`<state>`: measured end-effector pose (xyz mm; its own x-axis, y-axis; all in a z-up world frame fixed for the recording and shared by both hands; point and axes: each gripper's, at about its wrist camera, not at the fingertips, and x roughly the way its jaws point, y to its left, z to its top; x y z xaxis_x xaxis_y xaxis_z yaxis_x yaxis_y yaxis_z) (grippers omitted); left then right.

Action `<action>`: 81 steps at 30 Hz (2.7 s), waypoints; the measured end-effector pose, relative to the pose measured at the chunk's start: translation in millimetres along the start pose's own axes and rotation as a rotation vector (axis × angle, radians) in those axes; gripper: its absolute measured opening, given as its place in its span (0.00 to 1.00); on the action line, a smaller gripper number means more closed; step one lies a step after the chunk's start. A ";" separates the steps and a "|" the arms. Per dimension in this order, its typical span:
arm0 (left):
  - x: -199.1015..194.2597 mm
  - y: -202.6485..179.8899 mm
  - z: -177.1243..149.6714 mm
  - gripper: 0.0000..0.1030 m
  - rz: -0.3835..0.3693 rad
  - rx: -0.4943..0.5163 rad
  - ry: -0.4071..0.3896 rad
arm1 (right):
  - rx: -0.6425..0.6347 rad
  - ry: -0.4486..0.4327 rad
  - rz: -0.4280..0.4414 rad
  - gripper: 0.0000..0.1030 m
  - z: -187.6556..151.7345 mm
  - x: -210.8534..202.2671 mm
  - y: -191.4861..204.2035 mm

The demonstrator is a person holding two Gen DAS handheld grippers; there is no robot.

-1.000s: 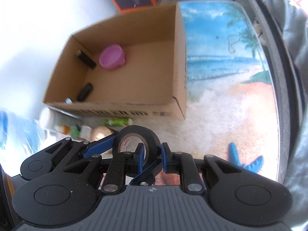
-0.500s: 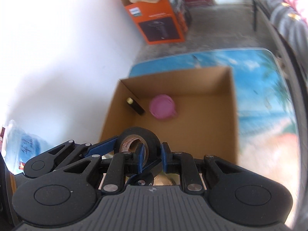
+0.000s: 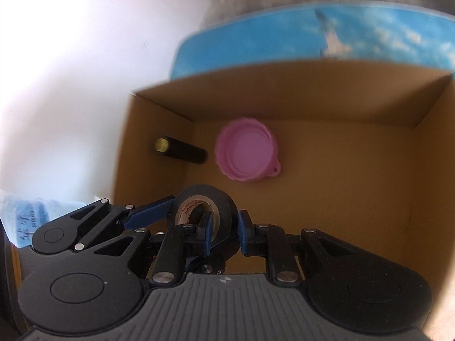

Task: Organize rigid objects
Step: 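Lower the tape roll into the box and open the right tool, then move the right tool to the gold-lidded jar and close on it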

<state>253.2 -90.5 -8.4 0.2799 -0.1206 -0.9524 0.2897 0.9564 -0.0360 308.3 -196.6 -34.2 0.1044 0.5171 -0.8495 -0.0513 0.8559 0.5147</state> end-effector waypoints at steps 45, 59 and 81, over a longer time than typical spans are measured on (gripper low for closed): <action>-129.3 20.2 -101.3 1.00 -0.265 0.008 -0.365 | -0.180 -0.575 -0.597 1.00 -209.4 -165.7 50.1; -91.3 -11.1 -156.4 1.00 -0.252 0.103 -0.228 | -0.162 -0.519 -0.500 1.00 -233.3 -109.8 26.2; 6.8 -43.4 -178.5 0.57 -0.092 0.109 -0.174 | -0.021 -0.241 -0.032 0.58 -185.5 -8.4 -19.6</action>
<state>79.1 -85.4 -67.4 0.3988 -0.2594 -0.8796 0.4157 0.9061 -0.0787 124.2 -215.8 -58.7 0.3405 0.4743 -0.8119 -0.0642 0.8732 0.4832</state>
